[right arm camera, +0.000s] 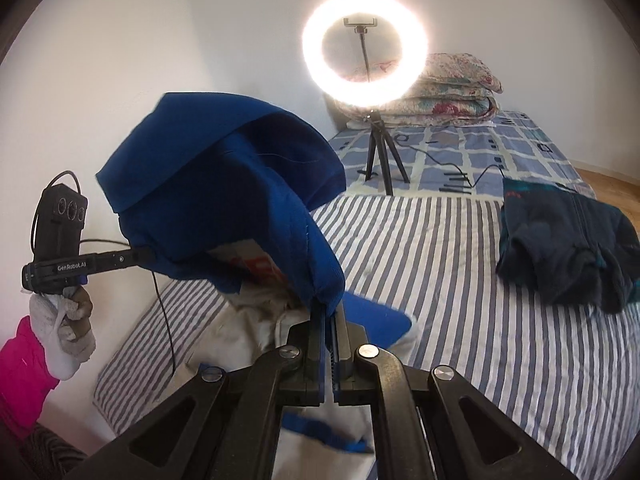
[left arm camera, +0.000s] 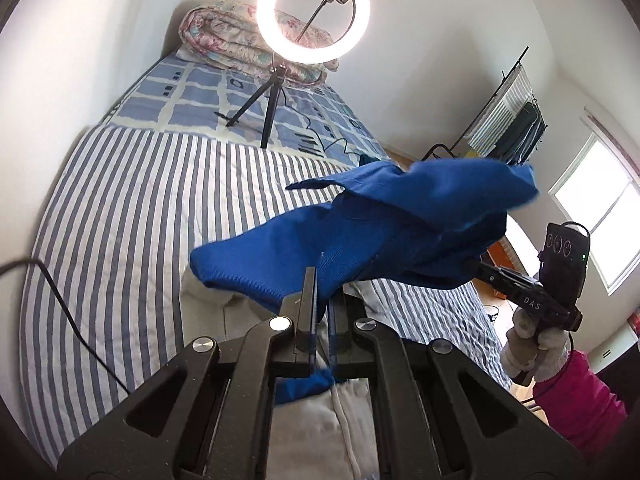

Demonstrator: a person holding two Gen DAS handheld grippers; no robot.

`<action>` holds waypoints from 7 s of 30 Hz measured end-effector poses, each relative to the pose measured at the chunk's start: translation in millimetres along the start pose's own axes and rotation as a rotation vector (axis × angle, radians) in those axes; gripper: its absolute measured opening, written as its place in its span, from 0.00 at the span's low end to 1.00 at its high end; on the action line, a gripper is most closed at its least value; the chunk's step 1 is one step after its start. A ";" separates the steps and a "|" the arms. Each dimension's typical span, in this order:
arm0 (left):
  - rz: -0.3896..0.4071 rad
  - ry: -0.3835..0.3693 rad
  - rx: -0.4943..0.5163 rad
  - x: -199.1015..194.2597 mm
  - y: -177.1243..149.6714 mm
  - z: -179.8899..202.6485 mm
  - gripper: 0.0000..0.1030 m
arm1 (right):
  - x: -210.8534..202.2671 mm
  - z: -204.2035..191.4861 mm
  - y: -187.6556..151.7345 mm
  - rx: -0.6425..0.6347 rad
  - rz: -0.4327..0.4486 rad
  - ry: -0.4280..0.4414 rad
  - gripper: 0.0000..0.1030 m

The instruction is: Fold large clothes

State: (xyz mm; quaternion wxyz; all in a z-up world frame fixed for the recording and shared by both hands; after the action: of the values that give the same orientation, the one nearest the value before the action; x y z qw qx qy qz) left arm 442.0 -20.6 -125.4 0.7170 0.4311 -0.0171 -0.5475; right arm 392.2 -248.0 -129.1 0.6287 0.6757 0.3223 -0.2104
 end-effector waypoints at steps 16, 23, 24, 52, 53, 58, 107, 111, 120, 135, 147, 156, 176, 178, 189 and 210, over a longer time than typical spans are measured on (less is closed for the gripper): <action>-0.110 0.082 -0.004 -25.2 -148.2 0.0 0.01 | -34.0 -27.7 -138.7 -0.153 -0.069 -0.073 0.00; -0.231 0.208 0.040 -16.8 -193.9 -10.5 0.02 | -35.7 -31.8 -162.8 -0.206 -0.121 -0.141 0.04; -0.235 0.213 0.034 -19.5 -196.8 -10.4 0.02 | -40.6 -30.7 -161.7 -0.206 -0.122 -0.148 0.09; 0.088 0.058 0.116 -234.5 -123.2 172.4 0.43 | -318.4 -46.3 -66.8 -0.229 0.217 -0.080 0.42; 0.097 0.054 0.116 -239.2 -120.0 174.6 0.43 | -318.3 -45.4 -65.3 -0.227 0.218 -0.081 0.43; 0.079 0.083 0.080 -223.2 -114.5 151.6 0.46 | -283.9 -35.5 -73.7 -0.137 0.147 -0.007 0.74; -0.238 0.134 -0.327 16.8 -179.2 -80.3 0.01 | 23.0 -1.6 -195.8 0.228 -0.409 0.256 0.00; -0.237 0.155 -0.298 9.2 -172.3 -73.8 0.06 | 10.7 -5.2 -187.8 0.167 -0.404 0.217 0.04; -0.158 0.243 -0.165 -35.7 -118.0 -52.5 0.24 | -43.3 8.8 -135.0 -0.087 -0.289 0.136 0.35; -0.178 0.248 -0.011 77.8 -42.1 -52.0 0.24 | 64.7 -22.9 -56.5 -0.137 -0.154 0.047 0.28; -0.288 0.282 -0.017 118.2 -77.8 -104.4 0.24 | 117.7 -13.0 -95.7 -0.157 -0.298 0.064 0.19; -0.222 0.254 0.015 46.1 -91.8 -71.5 0.24 | 43.9 9.5 -108.4 -0.128 -0.250 0.070 0.21; -0.236 0.162 -0.158 7.8 -139.9 -91.6 0.34 | 16.8 27.6 -139.6 -0.041 -0.265 0.091 0.31; -0.186 0.093 -0.250 -6.2 -136.4 -96.0 0.57 | 12.3 37.5 -135.0 0.023 -0.230 0.121 0.57; -0.159 -0.067 -0.525 -11.2 -152.6 -131.8 0.64 | 41.2 53.2 -150.2 0.185 -0.332 0.207 0.75; -0.164 -0.150 -0.617 12.0 -163.6 -147.8 0.64 | 73.5 67.7 -163.8 0.439 -0.394 0.443 0.78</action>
State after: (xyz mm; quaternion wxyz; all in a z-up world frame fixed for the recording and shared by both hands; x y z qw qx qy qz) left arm 394.2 53.7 -327.7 0.7640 0.1521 0.1315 -0.6131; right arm 337.4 -301.8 -305.0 0.3311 0.7486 0.5217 -0.2403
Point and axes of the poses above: each gripper's, at about its wrist camera, not at the fingertips, and x roughly the way its jaws point, z to its right, y to its top, the point moved 8 cm from there along x, roughly the way its jaws point, and after that the axes turned 15 degrees about -y, right-handed, at the moved point
